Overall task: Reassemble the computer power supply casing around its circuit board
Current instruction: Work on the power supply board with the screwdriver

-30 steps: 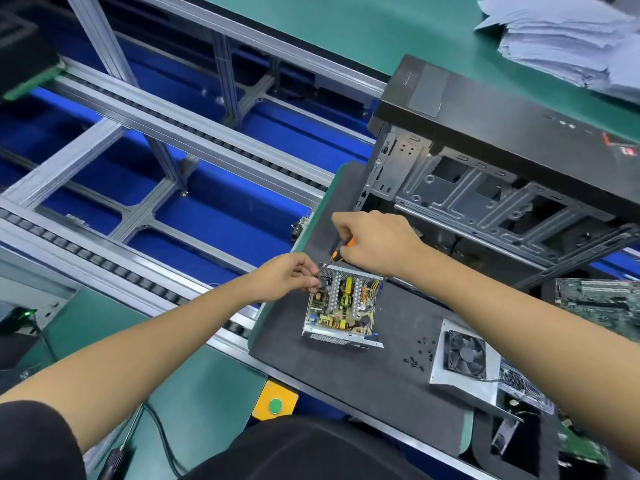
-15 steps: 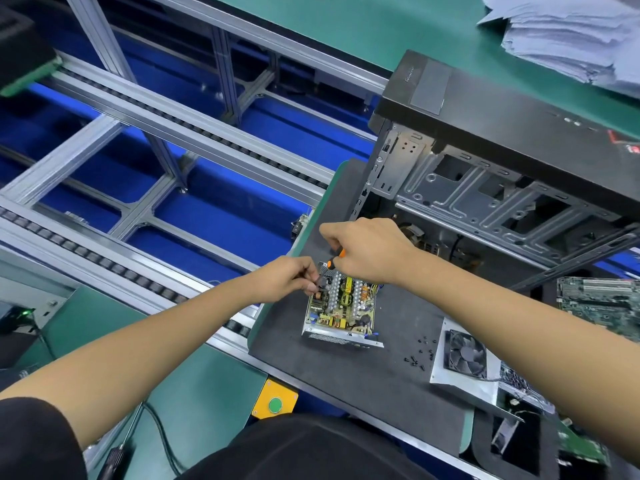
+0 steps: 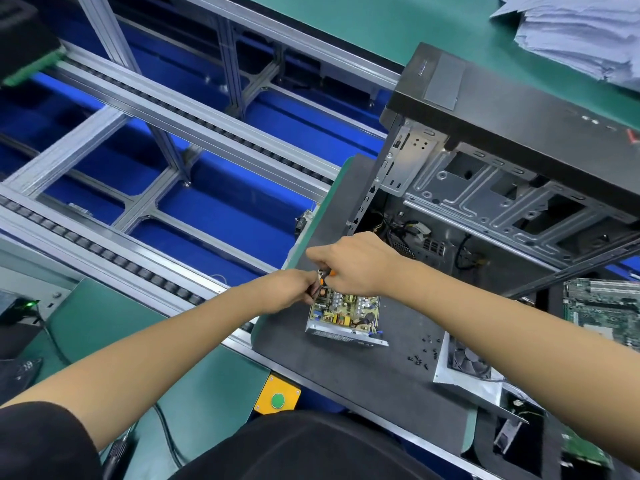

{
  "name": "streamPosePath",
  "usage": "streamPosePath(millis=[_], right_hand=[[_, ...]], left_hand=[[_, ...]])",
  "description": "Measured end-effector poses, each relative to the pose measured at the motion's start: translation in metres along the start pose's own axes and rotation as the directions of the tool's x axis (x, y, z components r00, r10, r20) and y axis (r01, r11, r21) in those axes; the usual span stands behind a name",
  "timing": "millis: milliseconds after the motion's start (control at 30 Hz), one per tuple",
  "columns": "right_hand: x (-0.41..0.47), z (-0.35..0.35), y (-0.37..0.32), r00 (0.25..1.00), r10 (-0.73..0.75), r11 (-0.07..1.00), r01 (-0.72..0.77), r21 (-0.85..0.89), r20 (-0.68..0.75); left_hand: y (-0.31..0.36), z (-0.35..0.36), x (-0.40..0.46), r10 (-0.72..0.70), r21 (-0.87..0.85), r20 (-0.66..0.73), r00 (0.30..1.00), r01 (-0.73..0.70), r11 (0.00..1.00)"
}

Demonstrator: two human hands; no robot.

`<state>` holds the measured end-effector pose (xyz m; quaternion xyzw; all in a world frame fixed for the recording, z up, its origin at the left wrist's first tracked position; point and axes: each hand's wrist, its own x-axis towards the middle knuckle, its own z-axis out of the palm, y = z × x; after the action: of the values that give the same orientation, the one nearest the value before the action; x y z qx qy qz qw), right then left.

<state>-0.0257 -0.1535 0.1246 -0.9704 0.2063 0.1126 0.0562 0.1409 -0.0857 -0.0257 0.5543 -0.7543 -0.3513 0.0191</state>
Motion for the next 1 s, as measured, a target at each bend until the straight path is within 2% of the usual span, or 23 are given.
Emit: streamPosePath(millis=[67, 133, 267, 633, 733, 833, 1000], right_hand=[[-0.001, 0.002, -0.001, 1.0, -0.007, 1.0, 0.007, -0.008, 0.007], [-0.002, 0.005, -0.002, 1.0, -0.013, 1.0, 0.013, -0.024, 0.015], [-0.002, 0.008, -0.005, 1.0, -0.021, 0.999, 0.022, -0.039, 0.015], [-0.002, 0.012, -0.006, 1.0, -0.018, 0.999, 0.018, -0.03, 0.023], [-0.003, 0.017, -0.006, 0.999, -0.027, 0.999, 0.028, -0.028, 0.029], [-0.005, 0.025, -0.008, 0.999, -0.028, 0.999, 0.029, -0.032, 0.022], [-0.004, 0.037, -0.011, 0.999, -0.042, 0.998, 0.043, -0.055, 0.026]], left_hand=[[-0.001, 0.002, -0.001, 0.063, 0.089, -0.06, 0.996, -0.058, 0.994], [-0.003, 0.004, 0.0, 0.075, 0.096, -0.048, 0.996, -0.07, 0.993], [0.002, 0.005, 0.0, 0.007, -0.079, 0.041, 0.999, -0.004, 0.997], [-0.009, 0.01, -0.001, -0.038, -0.239, 0.055, 0.998, 0.05, 0.97], [-0.013, 0.014, -0.006, -0.061, -0.308, 0.037, 0.997, 0.07, 0.949], [-0.018, 0.022, -0.013, -0.071, -0.3, 0.009, 0.997, 0.071, 0.951], [-0.021, 0.04, -0.02, -0.107, -0.36, -0.119, 0.987, 0.058, 0.931]])
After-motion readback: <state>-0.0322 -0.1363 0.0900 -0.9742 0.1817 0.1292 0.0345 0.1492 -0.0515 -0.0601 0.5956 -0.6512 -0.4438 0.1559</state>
